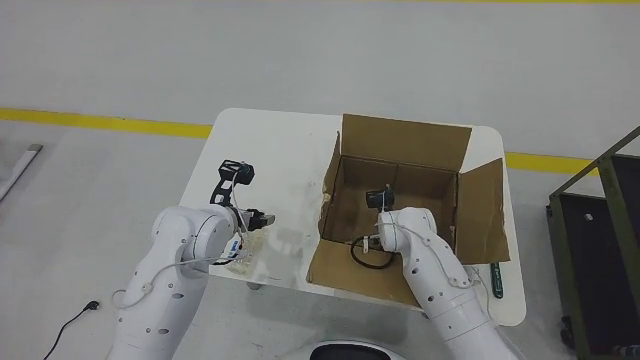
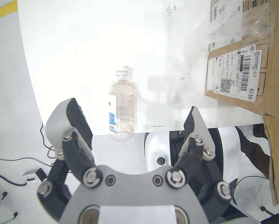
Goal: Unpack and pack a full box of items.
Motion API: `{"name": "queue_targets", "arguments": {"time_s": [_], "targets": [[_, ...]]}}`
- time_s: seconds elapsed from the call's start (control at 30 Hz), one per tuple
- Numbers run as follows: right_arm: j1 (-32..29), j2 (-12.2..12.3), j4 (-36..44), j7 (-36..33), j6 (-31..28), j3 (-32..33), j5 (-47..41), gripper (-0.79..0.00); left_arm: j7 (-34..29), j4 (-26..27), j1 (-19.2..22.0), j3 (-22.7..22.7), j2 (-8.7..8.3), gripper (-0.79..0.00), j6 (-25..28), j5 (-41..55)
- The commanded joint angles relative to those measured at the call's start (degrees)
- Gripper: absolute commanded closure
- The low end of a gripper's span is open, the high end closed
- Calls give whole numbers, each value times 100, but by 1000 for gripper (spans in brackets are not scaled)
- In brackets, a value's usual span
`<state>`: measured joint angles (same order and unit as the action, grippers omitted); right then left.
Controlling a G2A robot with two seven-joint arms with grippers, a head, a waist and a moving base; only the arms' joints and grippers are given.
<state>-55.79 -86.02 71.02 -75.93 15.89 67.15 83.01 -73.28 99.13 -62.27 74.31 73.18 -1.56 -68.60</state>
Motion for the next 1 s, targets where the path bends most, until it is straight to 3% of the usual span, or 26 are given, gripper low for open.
{"name": "queue_targets", "arguments": {"time_s": [0.0,0.43,0.8,0.87,0.97], "targets": [[-2,6,79,-3,-6,26,34,0,0,0,0,0,0,-785,0,0],[136,60,211,310,-173,368,33,0,0,0,0,0,0,-785,0,0],[631,22,-581,491,-368,253,124,-6,0,0,0,0,0,-785,0,0],[715,5,-756,510,-390,201,125,-123,0,0,0,0,0,-785,0,0],[819,-18,-973,566,-393,156,87,-191,0,0,0,0,0,-785,0,0]]}}
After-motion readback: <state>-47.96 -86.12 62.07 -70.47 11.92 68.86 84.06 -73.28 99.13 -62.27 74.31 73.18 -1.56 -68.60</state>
